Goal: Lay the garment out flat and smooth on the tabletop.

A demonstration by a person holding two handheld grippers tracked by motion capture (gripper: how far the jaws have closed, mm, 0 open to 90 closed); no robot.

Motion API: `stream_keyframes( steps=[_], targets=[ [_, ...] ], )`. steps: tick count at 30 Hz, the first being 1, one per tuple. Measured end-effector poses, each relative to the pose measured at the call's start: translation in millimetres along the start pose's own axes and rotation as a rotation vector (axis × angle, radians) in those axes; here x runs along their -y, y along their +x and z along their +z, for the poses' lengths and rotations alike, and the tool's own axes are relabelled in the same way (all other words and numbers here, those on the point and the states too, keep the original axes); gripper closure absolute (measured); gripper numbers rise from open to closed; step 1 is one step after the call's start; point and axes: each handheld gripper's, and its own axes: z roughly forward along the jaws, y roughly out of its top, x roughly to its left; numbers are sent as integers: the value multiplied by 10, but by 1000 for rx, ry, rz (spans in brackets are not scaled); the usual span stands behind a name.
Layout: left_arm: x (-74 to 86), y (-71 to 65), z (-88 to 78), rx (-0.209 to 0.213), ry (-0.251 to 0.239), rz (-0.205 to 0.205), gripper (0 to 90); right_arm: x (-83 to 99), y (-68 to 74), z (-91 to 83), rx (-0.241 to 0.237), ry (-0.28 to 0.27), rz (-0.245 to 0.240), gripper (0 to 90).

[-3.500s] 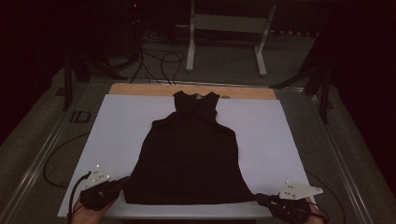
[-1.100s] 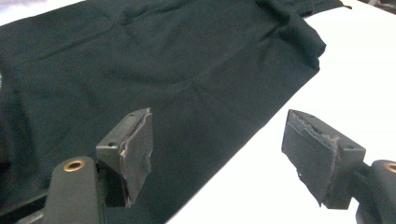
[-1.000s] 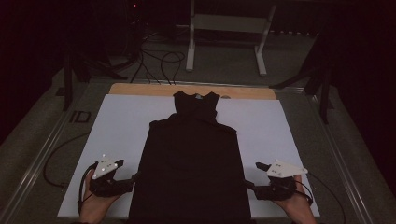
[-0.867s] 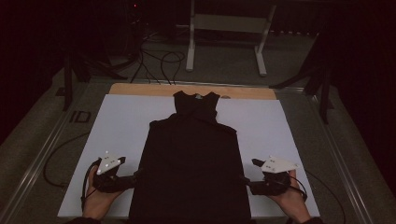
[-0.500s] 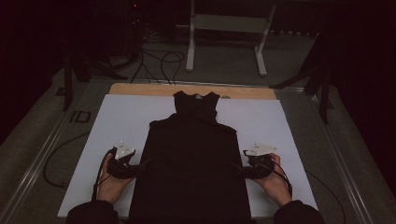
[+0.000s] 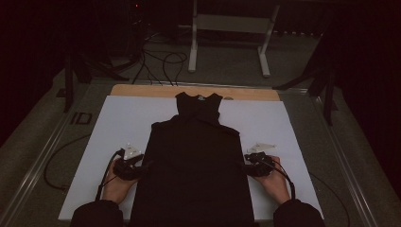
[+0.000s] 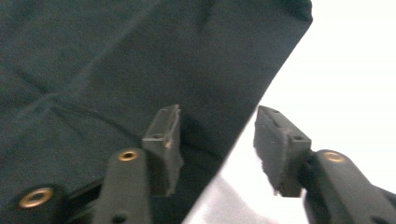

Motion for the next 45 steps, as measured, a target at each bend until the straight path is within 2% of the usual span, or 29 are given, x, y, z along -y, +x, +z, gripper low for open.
stream_keyframes(
  steps=[2, 3, 4, 5, 6, 8, 9, 10, 11, 12, 13, 14, 17, 21, 28, 33, 45],
  targets=[
    [2, -8, 0, 6, -4, 4, 545, -2, 0, -1, -6, 0, -1, 594],
    [2, -13, -1, 8, -3, 7, 597, -1, 10, -2, -15, -1, -1, 628],
    [1, -16, -1, 13, -4, 8, 597, -1, 10, -2, -15, -1, -1, 628],
    [1, -19, 0, 16, -4, 9, 652, -1, 10, -2, -20, -2, 5, 666],
    [0, -21, 0, 18, -4, 9, 652, -1, 10, -2, -20, -2, 5, 666],
    [0, -25, 2, 22, -5, 7, 703, 5, -18, -5, -23, -3, 35, 709],
    [0, -25, 2, 22, -5, 7, 751, 5, -18, -5, -23, -3, 35, 709],
    [0, -26, 5, 26, -6, 3, 751, 9, -36, -10, -27, -5, 58, 746],
    [0, -28, 8, 29, -7, 1, 829, 19, -57, -9, -30, -11, 80, 787],
    [0, -37, 12, 34, -8, 1, 829, 19, -57, -9, -30, -11, 80, 787],
    [0, -47, 13, 31, -7, 4, 866, 23, -50, -9, -18, -12, 78, 821],
    [-1, -53, 13, 29, -7, 4, 870, 23, -41, -10, -16, -12, 77, 860],
    [-2, -54, 11, 29, -5, 4, 879, 17, -20, -11, -18, -7, 67, 889],
    [0, -31, 0, 48, -2, -21, 882, 21, -24, -27, -20, -3, 63, 897],
    [10, -33, -36, 51, 11, -20, 882, 89, -38, -107, -27, 8, 66, 900],
    [27, -39, -61, 56, 15, -18, 882, 134, -26, -170, -20, 21, 49, 900],
    [125, -113, -207, 79, 50, -35, 882, 206, -35, -276, -7, 34, 71, 900]
  ],
)
